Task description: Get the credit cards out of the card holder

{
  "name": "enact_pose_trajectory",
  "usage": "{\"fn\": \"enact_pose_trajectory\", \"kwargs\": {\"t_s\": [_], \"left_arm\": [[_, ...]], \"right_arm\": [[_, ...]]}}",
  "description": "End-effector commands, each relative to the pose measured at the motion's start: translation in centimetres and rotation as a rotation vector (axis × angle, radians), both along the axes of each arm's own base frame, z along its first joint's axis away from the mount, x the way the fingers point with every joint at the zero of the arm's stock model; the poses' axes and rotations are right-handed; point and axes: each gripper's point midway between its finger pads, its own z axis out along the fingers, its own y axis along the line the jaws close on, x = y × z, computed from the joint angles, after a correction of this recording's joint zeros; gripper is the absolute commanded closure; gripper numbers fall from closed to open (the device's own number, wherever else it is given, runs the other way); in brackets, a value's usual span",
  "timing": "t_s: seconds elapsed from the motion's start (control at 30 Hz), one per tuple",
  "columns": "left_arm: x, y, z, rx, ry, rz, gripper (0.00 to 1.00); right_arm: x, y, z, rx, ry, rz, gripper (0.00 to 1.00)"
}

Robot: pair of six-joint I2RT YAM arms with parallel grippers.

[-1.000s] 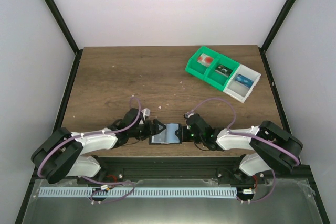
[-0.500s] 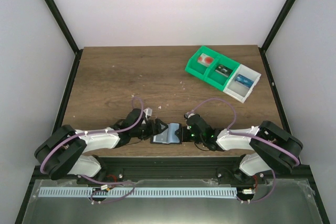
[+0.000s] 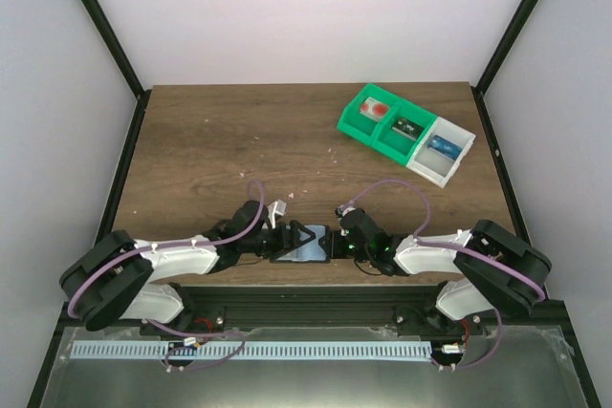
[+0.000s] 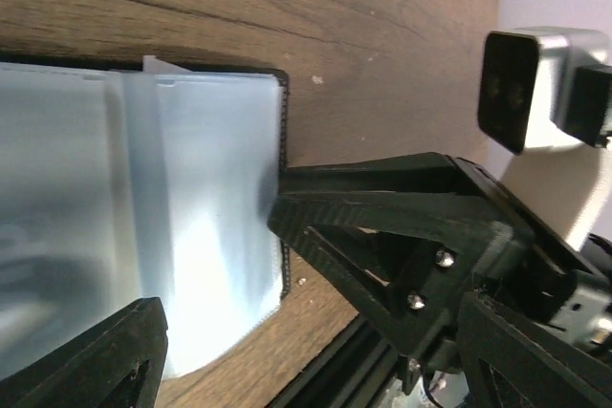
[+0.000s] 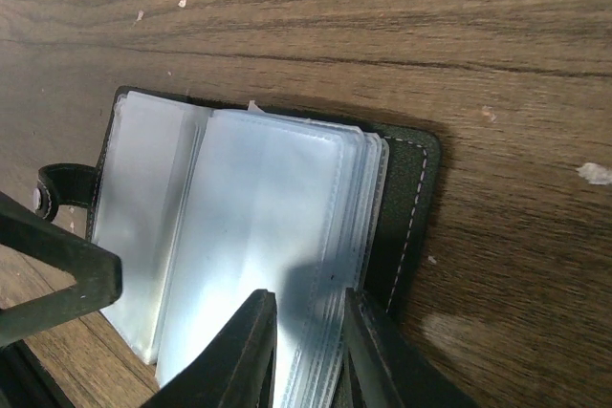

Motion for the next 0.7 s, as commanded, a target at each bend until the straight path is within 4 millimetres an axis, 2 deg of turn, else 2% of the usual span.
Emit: {"fn": "enact_pose_trajectory", "kwargs": {"t_s": [0.0,0.1,0.23,0.3,0.5,0.67], "left_arm": [[0.1,-0.5,2.0,-0.057,-0.023,-0.006,0.15],[0.2,0.0,2.0,-0.029,-0.043,0.002,0.15],[1.2,1.7,1.2,0.085,-0.077,0.034,0.15],[1.4,2.6,0.7,0.107,-0.067,0.042,0.14],[1.5,4.2,0.6,0.017,-0.043,0.072,0.14],[1.1,4.4,0.6,-0.024,-0.029,0.057,0.14]], "right_arm": [[-1.1,-0.5,-1.4,-0.031,0.052,0.015,0.78],[-1.1,-0.5,-1.4,-0.033,0.051,0.013,0.78],[-1.1,-0.4,-0.7,-0.039,0.055,0.016,0.79],[-1.2,-0.5,0.1,-0.046,0.061,0.017,0.79],[-0.5,-0.1,5.2,0.036,-0.010,0.003,0.79],[-0.7,2.1,6.6,0.097,-0.007,0.042,0.80]]}}
